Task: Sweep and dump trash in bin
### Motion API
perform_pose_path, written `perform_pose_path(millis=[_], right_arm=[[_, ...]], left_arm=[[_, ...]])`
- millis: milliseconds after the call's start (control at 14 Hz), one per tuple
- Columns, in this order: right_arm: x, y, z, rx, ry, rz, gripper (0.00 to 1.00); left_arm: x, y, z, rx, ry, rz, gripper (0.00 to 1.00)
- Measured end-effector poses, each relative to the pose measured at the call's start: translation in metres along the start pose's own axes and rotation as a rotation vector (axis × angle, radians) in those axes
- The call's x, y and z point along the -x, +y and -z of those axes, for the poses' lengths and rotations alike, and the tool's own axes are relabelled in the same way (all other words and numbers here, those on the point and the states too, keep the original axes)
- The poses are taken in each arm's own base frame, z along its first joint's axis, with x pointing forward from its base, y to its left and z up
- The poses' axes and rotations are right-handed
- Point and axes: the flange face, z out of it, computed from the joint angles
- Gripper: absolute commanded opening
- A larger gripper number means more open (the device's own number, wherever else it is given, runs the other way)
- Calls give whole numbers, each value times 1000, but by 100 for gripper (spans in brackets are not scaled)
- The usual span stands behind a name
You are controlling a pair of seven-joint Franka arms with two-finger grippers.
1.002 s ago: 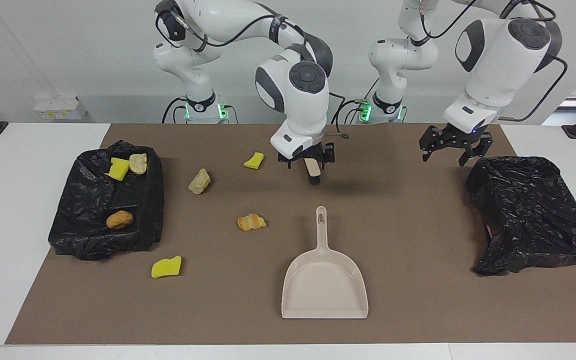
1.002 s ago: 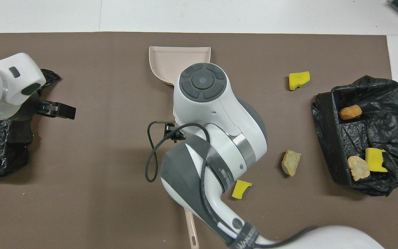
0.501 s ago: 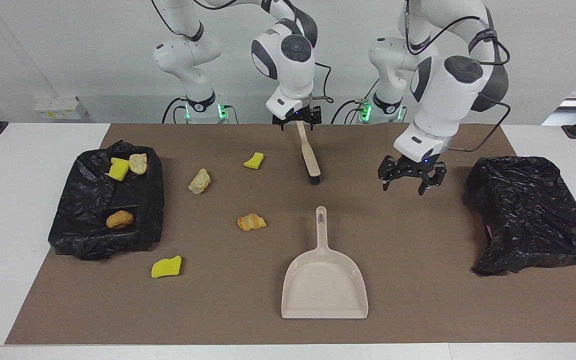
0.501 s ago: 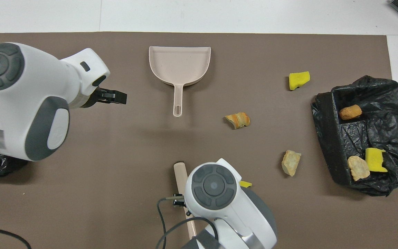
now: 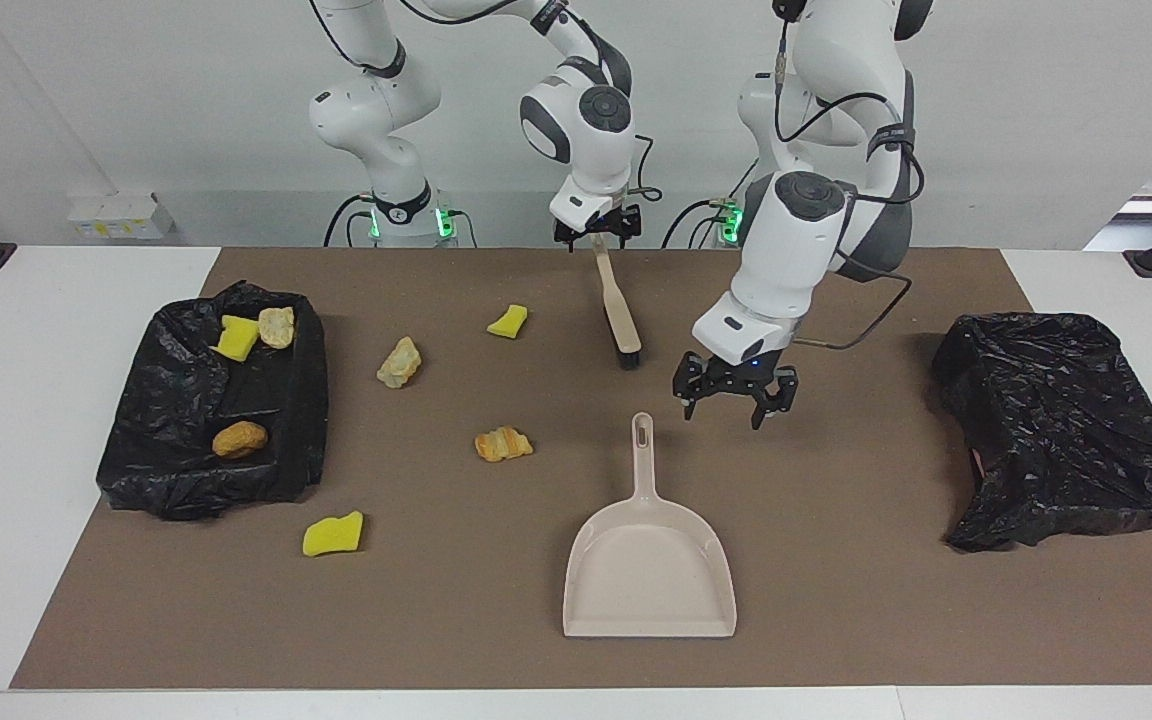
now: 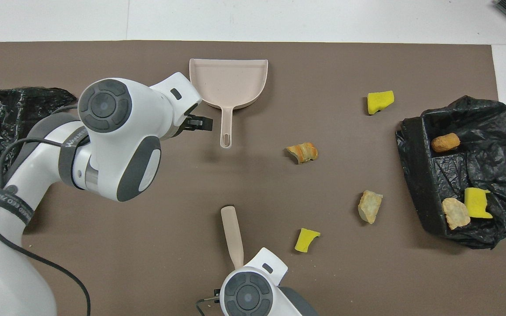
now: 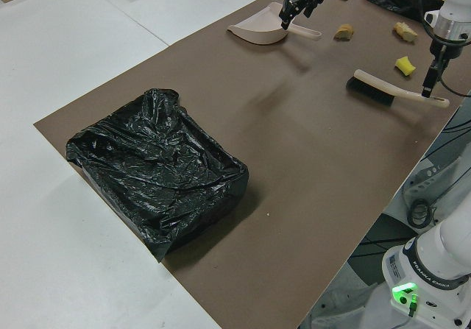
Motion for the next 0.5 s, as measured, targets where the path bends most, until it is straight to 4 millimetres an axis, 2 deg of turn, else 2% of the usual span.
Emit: perform_pose_path(millis=[72, 143, 215, 286, 358, 501], right_arm=[[1, -4, -9, -1, 3, 7, 86], [4, -8, -17, -1, 4, 17, 63], [6, -11, -20, 1, 2, 23, 25], [7, -12, -21, 2, 1, 26, 4], [7, -13, -21, 1, 2, 27, 0], [7, -14, -19, -2, 5, 12, 0]], left_arm=[[2, 11, -8, 7, 6, -5, 100], [4, 20, -16, 10, 6, -13, 100], [6, 25, -22, 12, 4, -19, 100], [8, 30, -27, 13, 1, -26, 100], [10, 37, -31, 17, 3, -32, 100], [14, 48, -43, 21, 0, -17, 100]])
